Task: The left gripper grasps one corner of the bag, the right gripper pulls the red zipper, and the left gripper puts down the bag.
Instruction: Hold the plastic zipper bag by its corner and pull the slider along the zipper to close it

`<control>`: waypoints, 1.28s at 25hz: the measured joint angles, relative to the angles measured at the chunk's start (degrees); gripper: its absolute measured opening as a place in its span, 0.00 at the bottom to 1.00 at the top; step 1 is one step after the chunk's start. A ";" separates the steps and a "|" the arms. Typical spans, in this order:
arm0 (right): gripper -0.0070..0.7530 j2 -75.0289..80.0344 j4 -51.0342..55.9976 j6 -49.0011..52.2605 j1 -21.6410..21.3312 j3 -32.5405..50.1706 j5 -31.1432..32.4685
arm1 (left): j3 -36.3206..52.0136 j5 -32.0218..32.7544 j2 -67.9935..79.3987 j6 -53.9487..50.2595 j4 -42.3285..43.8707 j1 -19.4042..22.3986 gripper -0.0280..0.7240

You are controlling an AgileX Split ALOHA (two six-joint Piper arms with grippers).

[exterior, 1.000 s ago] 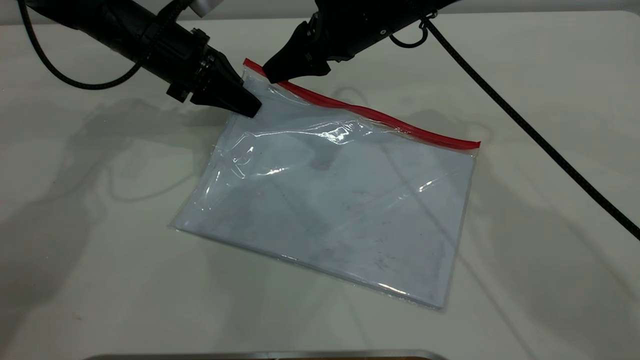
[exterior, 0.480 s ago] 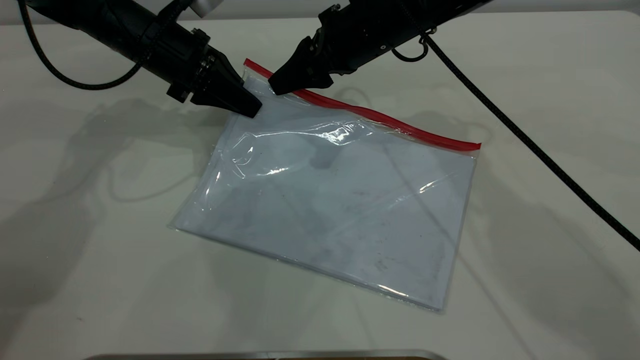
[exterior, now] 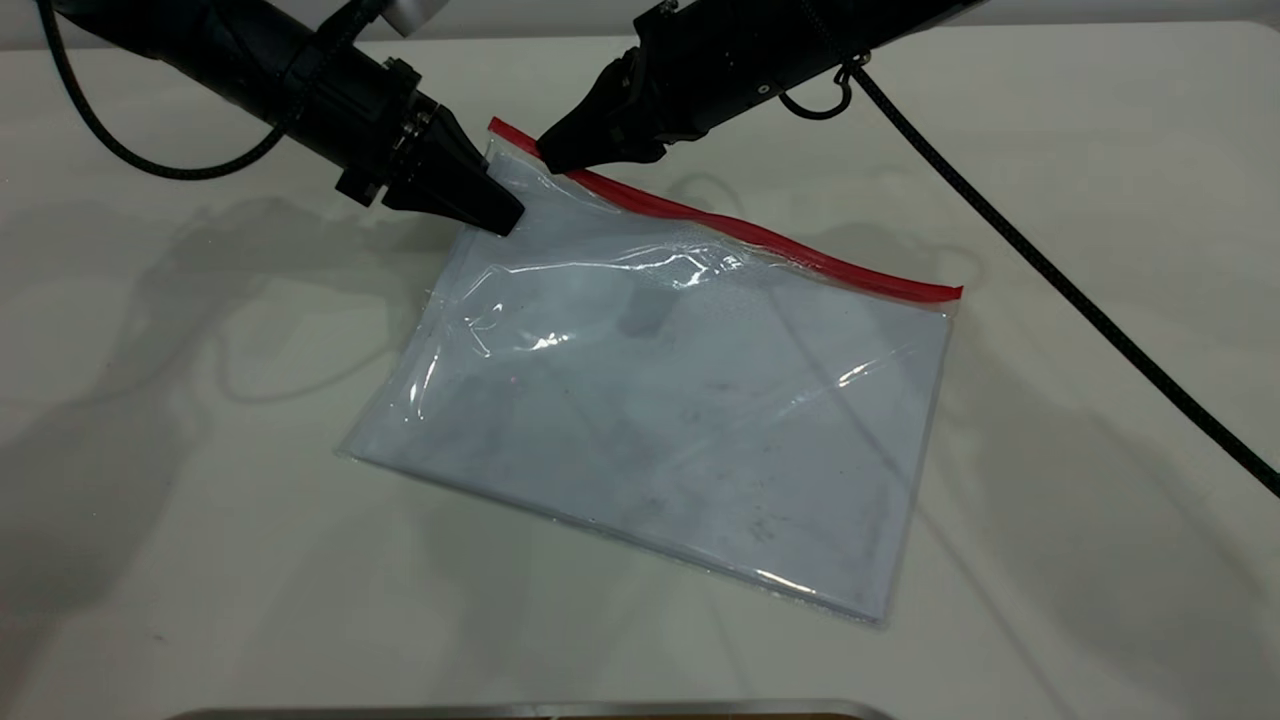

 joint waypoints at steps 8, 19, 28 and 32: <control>0.05 0.02 0.00 0.00 0.00 0.00 0.00 | 0.00 -0.06 0.00 -0.05 -1.32 0.00 0.11; 0.05 0.02 0.01 -0.07 -1.05 -0.49 -0.12 | 0.00 0.75 0.16 2.15 -7.70 3.00 0.11; 0.05 0.02 -0.89 -0.25 -3.30 -0.60 -0.83 | 0.00 1.60 0.22 3.83 -15.34 5.64 0.11; 0.05 0.02 -2.08 -0.25 -4.80 -0.60 -0.77 | 0.00 1.60 0.22 4.59 -17.88 5.77 0.11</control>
